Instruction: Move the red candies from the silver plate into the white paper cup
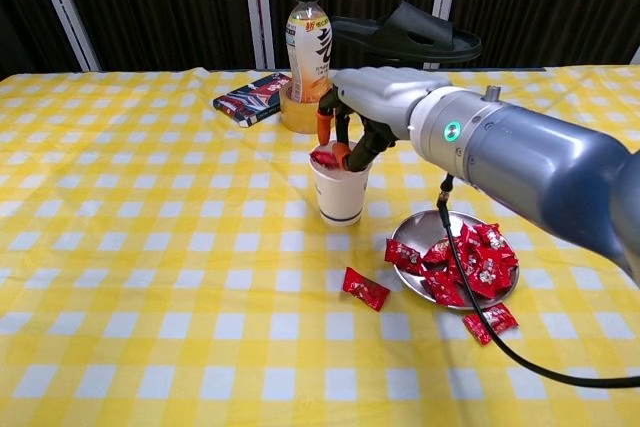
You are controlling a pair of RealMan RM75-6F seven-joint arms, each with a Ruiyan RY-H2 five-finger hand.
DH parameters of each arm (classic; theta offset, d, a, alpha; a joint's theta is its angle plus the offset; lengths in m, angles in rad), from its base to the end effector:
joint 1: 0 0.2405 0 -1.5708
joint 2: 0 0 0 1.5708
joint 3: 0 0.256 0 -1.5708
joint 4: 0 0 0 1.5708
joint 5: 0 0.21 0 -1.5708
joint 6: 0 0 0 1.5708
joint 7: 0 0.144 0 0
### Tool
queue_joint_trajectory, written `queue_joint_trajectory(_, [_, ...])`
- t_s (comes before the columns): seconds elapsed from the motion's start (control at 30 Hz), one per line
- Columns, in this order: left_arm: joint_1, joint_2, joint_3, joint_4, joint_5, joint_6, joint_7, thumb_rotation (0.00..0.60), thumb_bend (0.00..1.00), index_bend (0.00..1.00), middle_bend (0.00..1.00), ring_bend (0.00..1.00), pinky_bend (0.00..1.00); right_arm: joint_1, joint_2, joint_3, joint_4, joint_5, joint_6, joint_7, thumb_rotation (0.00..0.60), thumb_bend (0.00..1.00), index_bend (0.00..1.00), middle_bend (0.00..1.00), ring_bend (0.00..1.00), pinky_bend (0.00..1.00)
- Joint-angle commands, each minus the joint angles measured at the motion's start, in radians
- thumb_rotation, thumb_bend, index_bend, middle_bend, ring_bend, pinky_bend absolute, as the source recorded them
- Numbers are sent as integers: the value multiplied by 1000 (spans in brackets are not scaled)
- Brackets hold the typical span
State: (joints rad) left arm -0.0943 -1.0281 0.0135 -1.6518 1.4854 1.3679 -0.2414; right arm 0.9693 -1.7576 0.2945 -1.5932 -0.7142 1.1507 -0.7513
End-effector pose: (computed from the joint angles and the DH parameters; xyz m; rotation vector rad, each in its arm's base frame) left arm -0.3230 0.1685 0.1625 -1.3757 -1.1887 -0.9199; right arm -0.0368 -0.3383 -0.0545 1.8194 -0.9561 0.9366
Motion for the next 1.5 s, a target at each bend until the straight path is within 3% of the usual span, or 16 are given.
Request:
queue_joint_trajectory(0.03, [0,0,0,0,0,0,-1,600,24,0,0,0,0,1,-1,-1,0,-1,2,-3,600,610,360,418,833,958])
queue_joint_trajectory(0.33, [-1,0,0,0,1,0,-3,600,24,0,0,0,0,-1,10,0,-17,-7,15,-7,600,605,338,388,833,958])
queue_joint_trajectory(0.47, [-2,0,-2,-1,-3,-3,0,600,23,0,0,0,0,-12,31,-15,-80,-34,44,-20,600,587,337,377,833,958])
queue_joint_trajectory(0.73, [1,0,-2,-2,-2,4,1,600,23,0,0,0,0,-62,98,-116,-268,-151,108,-56,600,561,281,380,832,958])
queue_joint_trajectory(0.8, [2,-1,-3,-2,-2,7,2,600,23,0,0,0,0,-76,112,-155,-306,-185,122,-75,600,558,254,446,833,958])
queue_joint_trajectory(0.97, [6,-3,-5,-2,-6,13,6,600,23,0,0,0,0,-109,117,-238,-353,-267,155,-120,600,557,249,759,867,978])
queue_joint_trajectory(1.03, [7,-3,-4,-5,-9,12,10,600,23,0,0,0,0,-117,114,-262,-358,-276,157,-143,600,558,249,808,908,997])
queue_joint_trajectory(1.2, [8,-3,-6,-10,-19,11,23,600,23,0,0,0,0,-130,87,-289,-347,-255,163,-207,600,557,272,840,939,1000])
queue_joint_trajectory(1.5, [8,-2,-9,-15,-40,0,45,600,23,0,0,0,0,-157,24,-284,-258,-212,135,-195,600,557,287,843,941,1000])
